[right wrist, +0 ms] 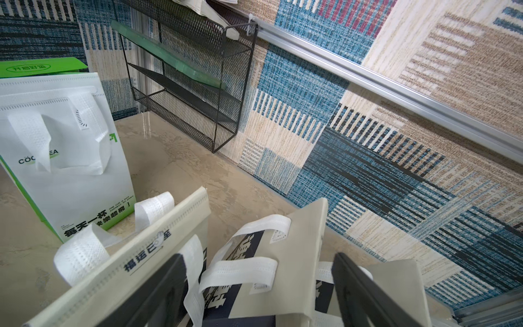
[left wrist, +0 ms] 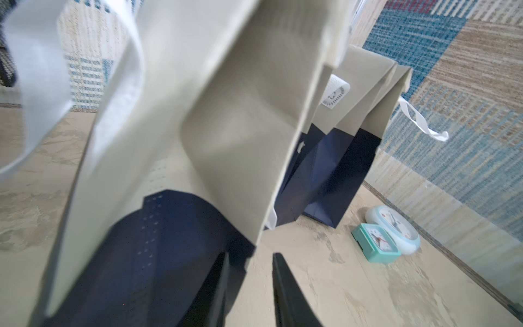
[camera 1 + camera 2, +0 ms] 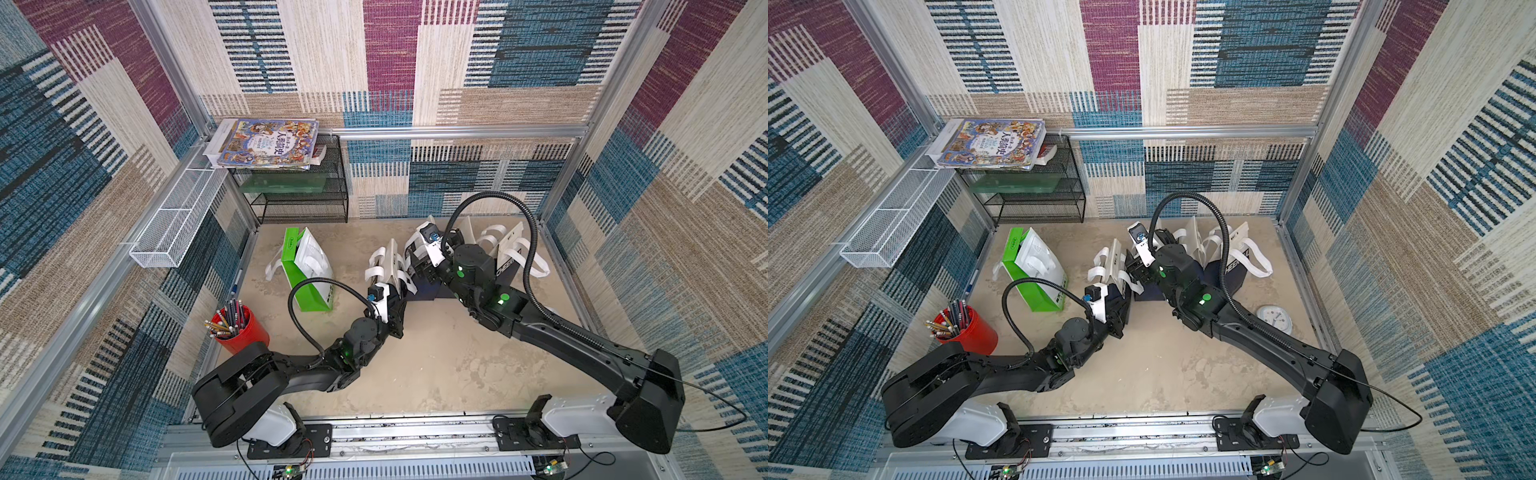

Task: Open the takeout bag
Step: Pick up the takeout bag at the center of the board.

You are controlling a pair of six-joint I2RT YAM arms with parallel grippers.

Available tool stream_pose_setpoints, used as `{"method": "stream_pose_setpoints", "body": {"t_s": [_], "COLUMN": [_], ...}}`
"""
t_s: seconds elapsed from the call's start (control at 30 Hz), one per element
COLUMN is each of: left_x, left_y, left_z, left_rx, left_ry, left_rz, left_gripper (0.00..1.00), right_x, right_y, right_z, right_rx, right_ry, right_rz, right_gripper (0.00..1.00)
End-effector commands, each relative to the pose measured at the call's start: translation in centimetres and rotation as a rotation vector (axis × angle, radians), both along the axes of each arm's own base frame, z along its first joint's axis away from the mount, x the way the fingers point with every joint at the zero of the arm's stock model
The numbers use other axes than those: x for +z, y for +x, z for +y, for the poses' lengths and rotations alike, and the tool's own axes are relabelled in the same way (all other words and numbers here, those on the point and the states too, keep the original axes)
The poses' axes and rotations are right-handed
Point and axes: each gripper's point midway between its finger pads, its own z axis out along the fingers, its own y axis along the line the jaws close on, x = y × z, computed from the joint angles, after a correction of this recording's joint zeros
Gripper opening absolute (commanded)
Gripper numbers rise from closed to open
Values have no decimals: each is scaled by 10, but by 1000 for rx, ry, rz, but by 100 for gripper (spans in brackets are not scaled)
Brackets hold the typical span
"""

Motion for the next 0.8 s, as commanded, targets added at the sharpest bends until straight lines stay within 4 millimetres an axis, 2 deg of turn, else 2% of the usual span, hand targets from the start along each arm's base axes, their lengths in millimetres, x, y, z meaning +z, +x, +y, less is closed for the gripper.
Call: {"method": "stream_pose_setpoints", "body": {"t_s": [0.0,0.13,0.27,0.57,0.77], "left_x": [15,9,10,23,21], "left_y": [10,16,22,25,22], "left_z": [3,-3,-1,-4,0], "left_rx": [60,65,99,100,102], "left_ry": [-55,-74,-70,-41,-12], "left_rz": [-57,-46,-60,-116,-127], "left_gripper": [23,9,0,0,0], "right_x": [12,11,9,5,-2], "right_y": [1,1,-1,-3,-8], "right_z": [-1,2,6,9,12], "right_rx": [-8,5,24,38,79], "right_ry": [24,16,-1,-21,-83], "right_rz": [-38,-34,-40,-58,-141], "right_gripper": [84,84,84,84,87]}}
